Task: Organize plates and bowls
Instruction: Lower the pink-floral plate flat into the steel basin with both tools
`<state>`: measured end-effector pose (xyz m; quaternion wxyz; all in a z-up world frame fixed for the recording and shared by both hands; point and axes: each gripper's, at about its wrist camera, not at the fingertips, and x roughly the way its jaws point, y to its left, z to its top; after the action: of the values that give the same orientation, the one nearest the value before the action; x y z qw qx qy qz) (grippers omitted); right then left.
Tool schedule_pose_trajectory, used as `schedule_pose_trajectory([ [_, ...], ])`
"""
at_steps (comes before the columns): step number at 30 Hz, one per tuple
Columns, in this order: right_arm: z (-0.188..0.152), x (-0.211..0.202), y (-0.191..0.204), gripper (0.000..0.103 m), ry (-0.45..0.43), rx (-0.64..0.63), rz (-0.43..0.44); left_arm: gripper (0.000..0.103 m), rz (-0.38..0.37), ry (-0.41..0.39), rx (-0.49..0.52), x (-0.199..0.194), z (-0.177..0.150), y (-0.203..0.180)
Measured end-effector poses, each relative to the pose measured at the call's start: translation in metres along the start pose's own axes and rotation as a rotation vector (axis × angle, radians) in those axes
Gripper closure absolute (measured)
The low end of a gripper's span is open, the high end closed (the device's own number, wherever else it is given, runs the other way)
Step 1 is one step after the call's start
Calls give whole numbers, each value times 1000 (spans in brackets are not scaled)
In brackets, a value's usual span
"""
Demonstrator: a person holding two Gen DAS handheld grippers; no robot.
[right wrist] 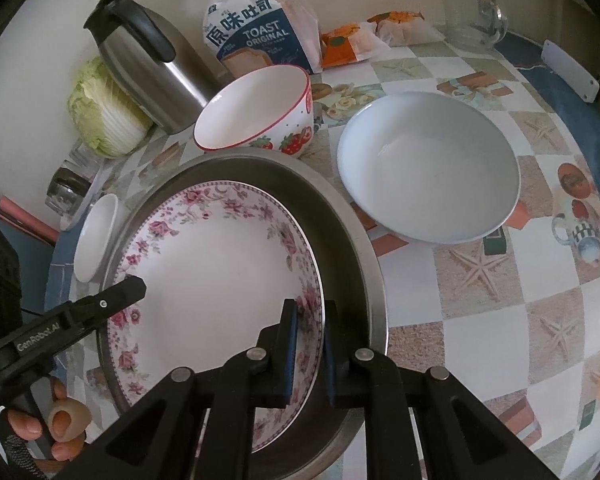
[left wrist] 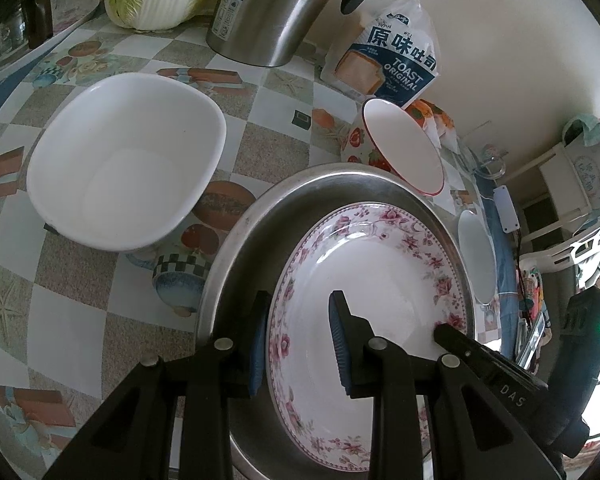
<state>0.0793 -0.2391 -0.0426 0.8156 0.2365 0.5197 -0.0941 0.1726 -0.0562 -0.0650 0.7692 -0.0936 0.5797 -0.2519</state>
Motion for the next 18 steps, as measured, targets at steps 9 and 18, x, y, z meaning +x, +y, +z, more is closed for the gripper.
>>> schedule_pose_trajectory([
  [9,1,1,2,88,2,-5,-11,72,1,1,-4,0,0,0],
  [18,2,1,-2,89,5,15,-3,72,2,5,-7,0,0,1],
])
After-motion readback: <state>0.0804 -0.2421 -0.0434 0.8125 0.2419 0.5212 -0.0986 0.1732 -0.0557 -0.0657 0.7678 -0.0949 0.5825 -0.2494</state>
